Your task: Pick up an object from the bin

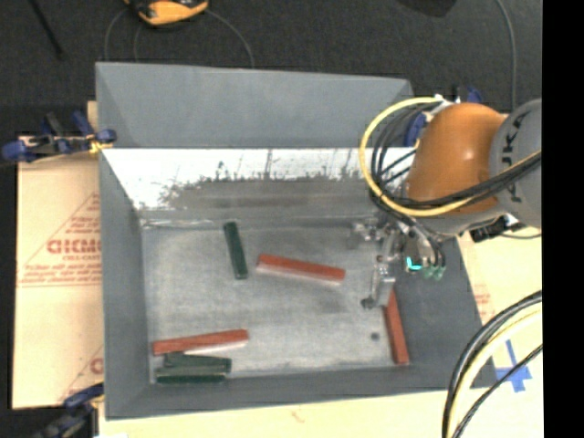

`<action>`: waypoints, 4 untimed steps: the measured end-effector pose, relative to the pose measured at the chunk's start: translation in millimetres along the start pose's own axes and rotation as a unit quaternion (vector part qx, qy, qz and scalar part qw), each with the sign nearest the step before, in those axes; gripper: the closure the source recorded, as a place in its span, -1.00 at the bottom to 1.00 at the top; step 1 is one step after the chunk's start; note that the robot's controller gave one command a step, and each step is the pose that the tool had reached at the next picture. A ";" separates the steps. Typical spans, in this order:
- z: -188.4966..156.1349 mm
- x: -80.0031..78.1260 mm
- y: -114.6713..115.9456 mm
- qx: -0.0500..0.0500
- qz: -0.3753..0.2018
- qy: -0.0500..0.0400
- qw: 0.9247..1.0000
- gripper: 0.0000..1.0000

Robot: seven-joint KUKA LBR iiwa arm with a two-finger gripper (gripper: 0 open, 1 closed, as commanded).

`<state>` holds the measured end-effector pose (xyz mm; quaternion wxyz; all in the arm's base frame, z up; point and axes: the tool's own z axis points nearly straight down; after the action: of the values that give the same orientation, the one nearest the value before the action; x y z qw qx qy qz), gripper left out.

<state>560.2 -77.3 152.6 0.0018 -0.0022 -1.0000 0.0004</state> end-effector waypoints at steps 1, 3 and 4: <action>-4.6 -1.7 0.2 0.000 -0.001 -0.004 1.000 -1.00; 31.1 -25.7 68.3 -0.002 0.105 -0.004 0.994 -1.00; 52.7 -16.4 74.0 0.000 0.075 -0.003 0.997 -1.00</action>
Offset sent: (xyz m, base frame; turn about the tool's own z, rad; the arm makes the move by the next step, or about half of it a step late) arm 0.0334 0.0586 -0.0826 0.2116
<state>576.7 -3.4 99.8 -0.0010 -0.0773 -0.9970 0.0006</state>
